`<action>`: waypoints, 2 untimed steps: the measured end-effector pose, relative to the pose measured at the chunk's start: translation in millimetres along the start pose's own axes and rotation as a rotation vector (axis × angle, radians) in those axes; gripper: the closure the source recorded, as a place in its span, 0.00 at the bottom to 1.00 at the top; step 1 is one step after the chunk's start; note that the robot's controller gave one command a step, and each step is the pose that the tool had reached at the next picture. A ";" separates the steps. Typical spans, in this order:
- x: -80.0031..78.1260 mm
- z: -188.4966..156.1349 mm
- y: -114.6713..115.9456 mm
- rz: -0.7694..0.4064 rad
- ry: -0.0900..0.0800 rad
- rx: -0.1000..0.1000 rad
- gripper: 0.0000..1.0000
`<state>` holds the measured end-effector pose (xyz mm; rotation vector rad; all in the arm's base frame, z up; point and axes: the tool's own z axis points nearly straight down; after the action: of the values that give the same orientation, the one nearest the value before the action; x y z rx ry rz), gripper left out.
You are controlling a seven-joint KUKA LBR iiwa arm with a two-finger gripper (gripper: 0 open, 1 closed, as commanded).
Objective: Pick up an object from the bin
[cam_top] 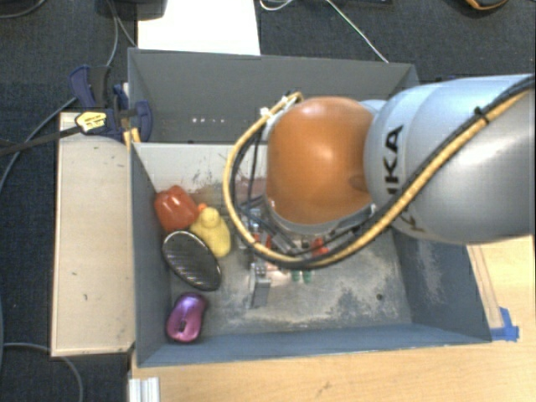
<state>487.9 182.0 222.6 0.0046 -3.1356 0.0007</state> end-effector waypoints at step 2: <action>-43.6 66.3 -21.5 -0.237 -0.007 -0.001 0.00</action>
Offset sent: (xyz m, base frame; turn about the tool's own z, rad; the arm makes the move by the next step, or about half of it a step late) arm 0.0481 -0.0253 -0.0810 -0.2758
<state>531.2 160.6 156.1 0.3763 -3.1203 -0.0018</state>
